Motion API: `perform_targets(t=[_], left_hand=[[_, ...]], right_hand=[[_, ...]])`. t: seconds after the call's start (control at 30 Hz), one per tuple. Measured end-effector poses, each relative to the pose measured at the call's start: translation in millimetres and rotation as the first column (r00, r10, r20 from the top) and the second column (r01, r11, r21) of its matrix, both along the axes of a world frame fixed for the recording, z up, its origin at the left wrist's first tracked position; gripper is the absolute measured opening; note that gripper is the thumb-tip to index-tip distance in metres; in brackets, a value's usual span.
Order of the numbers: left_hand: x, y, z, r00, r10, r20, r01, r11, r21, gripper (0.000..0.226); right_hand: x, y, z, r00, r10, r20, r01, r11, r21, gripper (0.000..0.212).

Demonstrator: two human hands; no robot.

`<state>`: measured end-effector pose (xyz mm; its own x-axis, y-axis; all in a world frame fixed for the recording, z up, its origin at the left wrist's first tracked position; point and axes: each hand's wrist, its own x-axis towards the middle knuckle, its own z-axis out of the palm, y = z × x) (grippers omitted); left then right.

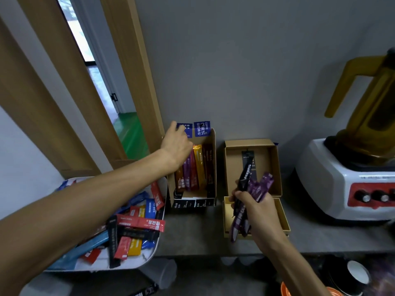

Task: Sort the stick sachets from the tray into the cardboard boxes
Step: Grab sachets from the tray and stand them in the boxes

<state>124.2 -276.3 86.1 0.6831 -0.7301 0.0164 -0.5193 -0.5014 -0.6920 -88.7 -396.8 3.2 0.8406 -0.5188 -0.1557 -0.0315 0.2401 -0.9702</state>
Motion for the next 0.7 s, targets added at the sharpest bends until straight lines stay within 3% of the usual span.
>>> perform_targets(t=[0.1,0.17,0.2,0.23,0.27,0.33,0.37,0.4,0.47,0.6,0.7], left_hand=[[-10.3,-2.4,0.2,0.998,0.014,0.055,-0.01,0.998,-0.06,0.03],[-16.1,1.6,1.5,0.991,-0.106,-0.08,0.073,0.939,-0.336,0.043],[-24.2,5.3,7.0,0.937,-0.229,-0.262,0.045,0.825,-0.563,0.042],[-33.1,9.1,13.6,0.8,-0.4,-0.448,-0.084,0.664,-0.743,0.039],[-41.4,13.0,19.9,0.611,-0.552,-0.568,-0.236,0.558,-0.795,0.036],[-57.0,20.6,29.2,0.311,-0.66,-0.684,-0.396,0.564,-0.725,0.034],[-59.2,24.2,29.2,0.235,-0.667,-0.707,-0.421,0.585,-0.693,0.031],[-58.2,27.1,27.2,0.218,-0.676,-0.704,-0.442,0.575,-0.689,0.025],[-54.1,31.6,24.4,0.284,-0.703,-0.652,-0.491,0.477,-0.729,0.012],[-47.2,40.4,26.4,0.47,-0.652,-0.595,-0.525,0.335,-0.782,0.003],[-46.9,47.2,27.4,0.498,-0.632,-0.595,-0.547,0.304,-0.78,0.005]], right_hand=[[-1.5,-0.3,6.7,0.998,0.048,0.029,-0.047,0.999,-0.023,0.01],[-3.2,-0.9,12.5,0.991,0.116,0.06,-0.113,0.993,-0.046,0.011],[-3.1,-1.1,14.6,0.985,0.155,0.071,-0.152,0.987,-0.051,0.014],[-2.7,-0.9,17.2,0.978,0.198,0.073,-0.194,0.979,-0.057,0.019],[-1.9,-1.0,19.0,0.966,0.245,0.076,-0.242,0.969,-0.049,0.023],[0.0,1.0,23.7,0.926,0.357,0.12,-0.366,0.929,0.054,0.03],[0.6,3.0,26.9,0.901,0.406,0.155,-0.427,0.892,0.146,0.033],[1.2,4.4,28.6,0.879,0.44,0.185,-0.473,0.851,0.226,0.036],[2.8,7.5,29.7,0.855,0.471,0.215,-0.516,0.806,0.288,0.038],[6.8,12.6,22.1,0.838,0.513,0.188,-0.539,0.832,0.13,0.037],[7.4,14.8,17.5,0.881,0.452,0.137,-0.46,0.887,0.031,0.029]])
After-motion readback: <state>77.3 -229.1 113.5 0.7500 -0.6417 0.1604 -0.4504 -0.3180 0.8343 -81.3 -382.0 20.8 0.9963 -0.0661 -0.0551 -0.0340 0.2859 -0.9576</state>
